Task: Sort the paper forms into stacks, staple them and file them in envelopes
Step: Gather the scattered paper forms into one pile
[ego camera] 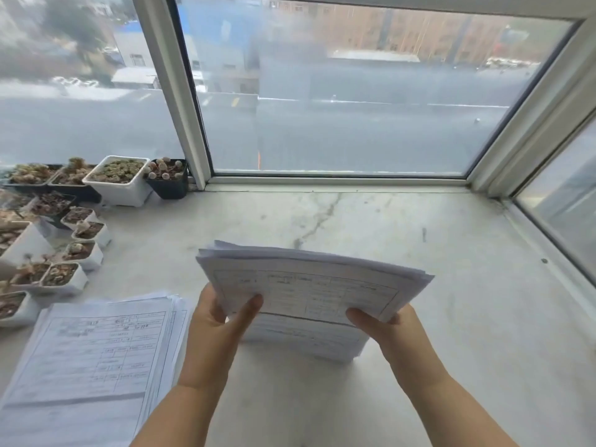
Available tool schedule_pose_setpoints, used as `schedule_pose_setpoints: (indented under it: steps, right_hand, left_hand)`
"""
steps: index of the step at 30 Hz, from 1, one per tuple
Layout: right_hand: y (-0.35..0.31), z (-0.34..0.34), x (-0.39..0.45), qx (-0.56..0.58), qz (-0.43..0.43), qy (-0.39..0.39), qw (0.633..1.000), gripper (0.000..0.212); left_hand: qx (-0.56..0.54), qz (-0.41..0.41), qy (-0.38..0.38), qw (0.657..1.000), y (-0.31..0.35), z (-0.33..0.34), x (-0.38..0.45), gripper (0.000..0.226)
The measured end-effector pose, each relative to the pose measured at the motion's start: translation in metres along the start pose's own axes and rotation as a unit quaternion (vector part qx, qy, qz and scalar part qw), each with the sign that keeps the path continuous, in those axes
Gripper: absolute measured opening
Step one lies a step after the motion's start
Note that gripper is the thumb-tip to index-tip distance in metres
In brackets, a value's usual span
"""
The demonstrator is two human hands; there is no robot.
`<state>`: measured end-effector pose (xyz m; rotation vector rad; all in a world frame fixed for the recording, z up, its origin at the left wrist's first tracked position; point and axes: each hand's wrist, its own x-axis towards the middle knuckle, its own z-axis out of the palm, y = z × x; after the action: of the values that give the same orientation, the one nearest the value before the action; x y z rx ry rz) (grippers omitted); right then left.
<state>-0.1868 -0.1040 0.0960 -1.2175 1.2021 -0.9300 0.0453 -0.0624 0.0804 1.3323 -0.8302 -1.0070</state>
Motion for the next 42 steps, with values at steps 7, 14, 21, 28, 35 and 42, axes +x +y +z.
schedule_pose_setpoints:
  steps: [7, 14, 21, 28, 35, 42]
  right_hand:
    - [0.028, 0.02, -0.005, -0.025, 0.06, 0.059, 0.996, 0.021]
    - [0.062, 0.015, -0.072, 0.008, 0.151, 0.05, 0.987, 0.027]
    - [0.077, 0.071, -0.131, -0.035, 0.232, -0.046, 0.971, 0.028]
    - [0.032, 0.175, -0.12, 0.009, 0.213, -0.155, 0.965, 0.046]
    - [0.04, 0.282, -0.081, -0.043, 0.198, -0.115, 0.973, 0.042]
    - [0.073, 0.315, -0.073, -0.27, 0.238, -0.009, 0.933, 0.047]
  left_hand:
    - [0.175, 0.011, 0.058, 0.983, -0.021, 0.005, -0.022, 0.027]
    - [0.237, -0.061, 0.071, 0.967, -0.015, -0.022, -0.106, 0.011]
    - [0.287, -0.173, 0.105, 0.936, -0.01, -0.09, -0.182, 0.025]
    - [0.309, -0.136, 0.167, 0.926, 0.019, -0.21, -0.152, 0.036]
    - [0.293, -0.127, 0.161, 0.934, 0.0, -0.305, -0.085, 0.041]
    - [0.382, -0.259, 0.02, 0.887, -0.063, -0.356, -0.044, 0.022]
